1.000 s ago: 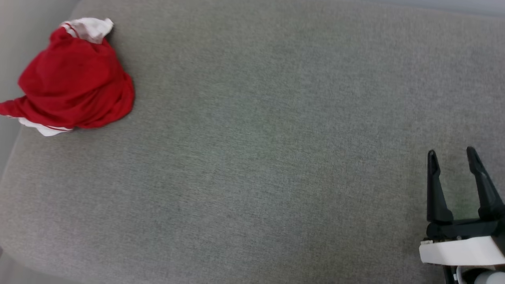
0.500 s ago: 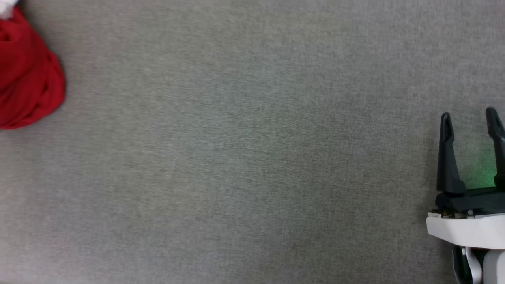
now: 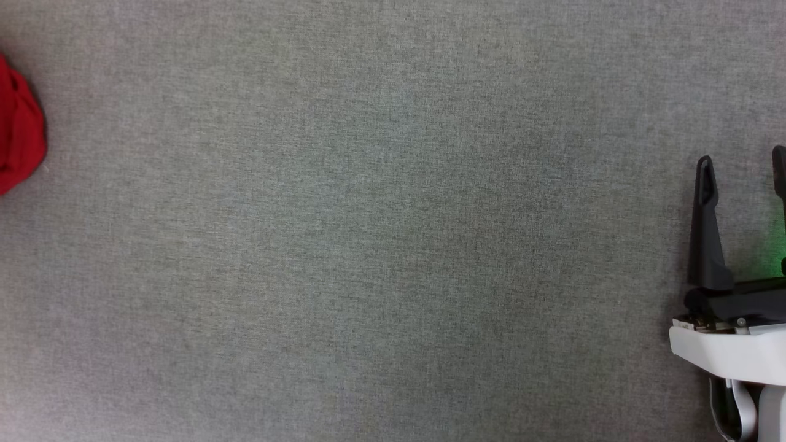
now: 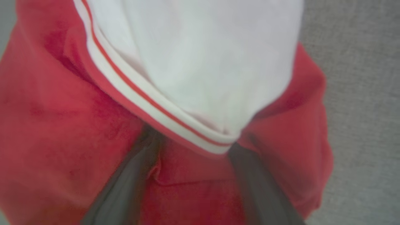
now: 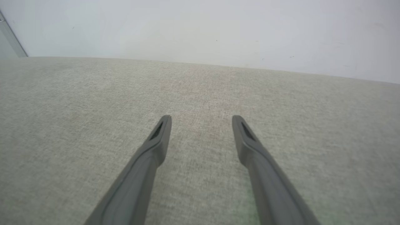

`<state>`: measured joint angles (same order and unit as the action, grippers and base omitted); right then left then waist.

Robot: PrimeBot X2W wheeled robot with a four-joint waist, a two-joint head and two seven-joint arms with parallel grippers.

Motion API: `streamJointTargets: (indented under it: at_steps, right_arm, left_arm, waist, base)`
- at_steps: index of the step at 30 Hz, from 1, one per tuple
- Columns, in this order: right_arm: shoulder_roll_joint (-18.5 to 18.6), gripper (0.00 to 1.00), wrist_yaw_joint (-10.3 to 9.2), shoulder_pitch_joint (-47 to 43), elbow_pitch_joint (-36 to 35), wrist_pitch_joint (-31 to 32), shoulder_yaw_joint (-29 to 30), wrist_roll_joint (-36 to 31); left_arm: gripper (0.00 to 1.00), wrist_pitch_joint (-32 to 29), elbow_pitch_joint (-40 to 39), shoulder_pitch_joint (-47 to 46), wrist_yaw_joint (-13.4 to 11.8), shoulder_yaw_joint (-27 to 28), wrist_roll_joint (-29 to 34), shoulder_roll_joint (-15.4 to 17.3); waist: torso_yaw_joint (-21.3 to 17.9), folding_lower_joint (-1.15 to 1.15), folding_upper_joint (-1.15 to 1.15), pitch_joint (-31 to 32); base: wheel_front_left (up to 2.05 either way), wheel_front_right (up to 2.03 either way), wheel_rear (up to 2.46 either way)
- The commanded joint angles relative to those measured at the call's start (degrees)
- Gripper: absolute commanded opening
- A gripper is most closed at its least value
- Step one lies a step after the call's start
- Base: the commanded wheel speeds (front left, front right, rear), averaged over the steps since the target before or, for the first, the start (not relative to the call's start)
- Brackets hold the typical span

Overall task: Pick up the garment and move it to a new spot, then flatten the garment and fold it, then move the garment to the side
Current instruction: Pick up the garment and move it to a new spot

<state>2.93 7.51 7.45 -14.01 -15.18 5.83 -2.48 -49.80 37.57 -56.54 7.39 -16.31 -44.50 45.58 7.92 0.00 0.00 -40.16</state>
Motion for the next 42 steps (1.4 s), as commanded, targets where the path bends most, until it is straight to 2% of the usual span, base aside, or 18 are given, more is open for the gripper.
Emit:
streamJointTargets:
  at_steps: [1,12,23,29,34,42]
  right_arm:
    - [-0.1,1.00,-0.04,0.7,1.3,0.0,0.3,0.0]
    - [-0.1,1.00,-0.03,-1.9,4.5,0.0,-0.6,1.8]
    - [-0.1,1.00,-0.03,-5.7,7.6,0.0,-2.0,4.4]
    - [-0.1,1.00,-0.03,-7.3,9.0,0.0,-3.2,6.0]
    - [-0.1,1.00,-0.03,-8.4,9.8,0.0,-3.7,7.2]
    - [-0.1,1.00,-0.03,-9.5,10.3,0.0,-4.2,8.5]
  left_arm:
    - [0.00,-0.5,1.7,2.6,0.0,-2.0,0.0,-2.2]
    - [0.00,3.9,-1.6,-1.3,0.0,-7.7,0.7,2.6]
    - [0.00,3.6,-17.9,-8.3,0.0,-19.5,0.3,7.2]
    - [0.00,1.8,-25.6,-14.0,0.0,-26.2,0.4,5.5]
    - [0.00,1.3,-29.5,-18.1,0.0,-31.2,0.1,2.3]
    - [0.00,2.3,-33.0,-22.6,0.0,-38.2,-1.5,-4.6]
  waist:
    - [0.1,0.00,0.00,0.3]
    - [0.7,0.00,0.00,9.5]
    - [0.3,0.00,0.00,20.7]
    - [-2.5,0.00,0.00,25.2]
    - [-6.4,0.00,0.00,28.0]
    - [-14.5,0.00,0.00,30.0]
  base:
    - [0.00,0.00,0.00]
    - [0.00,0.00,0.00]
    - [0.00,0.00,0.00]
    - [0.00,0.00,0.00]
    - [0.00,0.00,0.00]
    - [0.00,0.00,0.00]
